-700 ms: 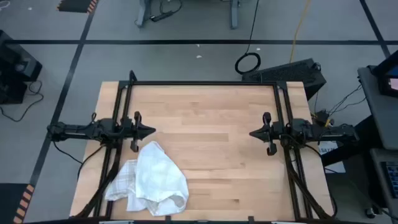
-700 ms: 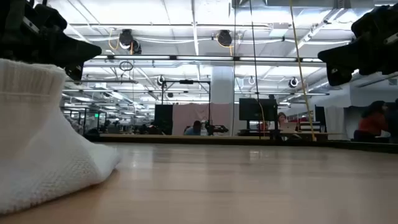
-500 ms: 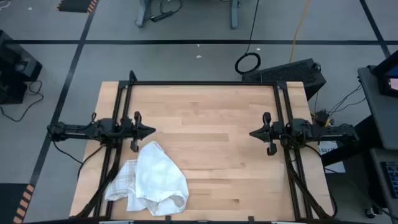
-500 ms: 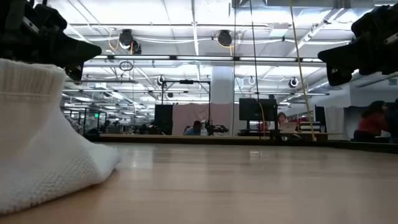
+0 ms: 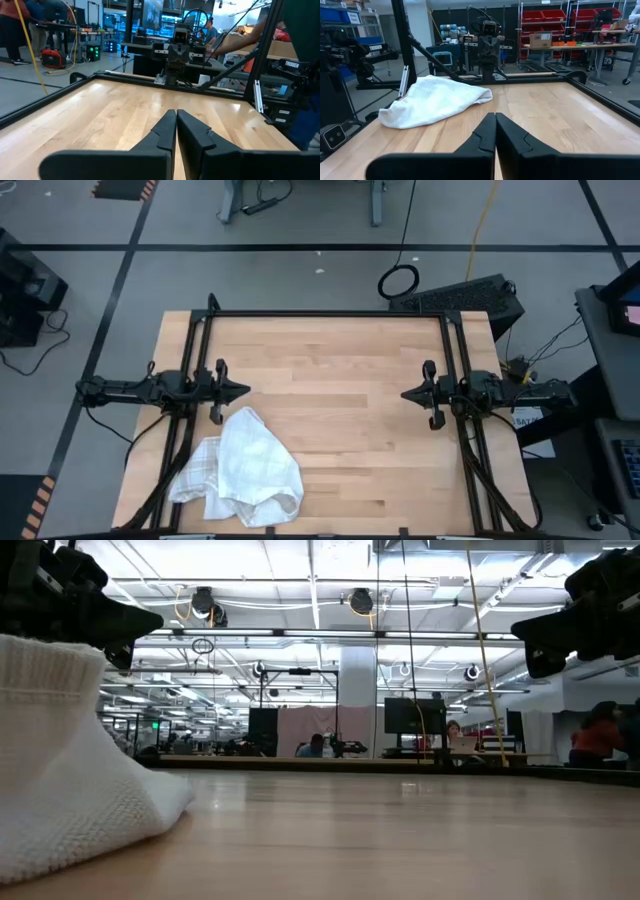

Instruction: Roll towel

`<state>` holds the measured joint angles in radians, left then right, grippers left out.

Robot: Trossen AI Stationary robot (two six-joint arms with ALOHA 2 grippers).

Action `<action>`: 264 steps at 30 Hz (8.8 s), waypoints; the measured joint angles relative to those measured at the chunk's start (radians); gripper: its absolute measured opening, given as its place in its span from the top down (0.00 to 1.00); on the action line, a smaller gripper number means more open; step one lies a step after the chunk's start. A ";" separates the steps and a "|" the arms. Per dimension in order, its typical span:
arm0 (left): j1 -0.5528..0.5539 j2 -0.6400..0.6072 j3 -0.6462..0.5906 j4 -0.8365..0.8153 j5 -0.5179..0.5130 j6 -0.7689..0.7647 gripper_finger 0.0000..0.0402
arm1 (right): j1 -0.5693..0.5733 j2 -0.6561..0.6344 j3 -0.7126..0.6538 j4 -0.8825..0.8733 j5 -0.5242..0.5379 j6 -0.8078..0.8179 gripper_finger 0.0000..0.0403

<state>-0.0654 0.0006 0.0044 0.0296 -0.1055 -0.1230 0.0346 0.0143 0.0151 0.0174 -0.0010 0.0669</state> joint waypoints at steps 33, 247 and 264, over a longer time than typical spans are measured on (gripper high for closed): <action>0.000 0.000 0.000 0.000 0.000 0.000 0.94 | 0.000 0.000 0.000 0.000 0.000 0.000 1.00; -0.005 1.503 1.673 -0.601 -0.263 -0.031 0.99 | 0.051 1.184 1.248 -0.476 0.077 0.661 0.69; 0.007 1.495 1.673 -0.552 -0.228 -0.187 0.99 | 0.073 1.244 1.247 -0.379 0.130 0.530 0.24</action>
<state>-0.0588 1.4952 1.6772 -0.5229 -0.3333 -0.3096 0.1078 1.2580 1.2621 -0.3617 0.1287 0.5967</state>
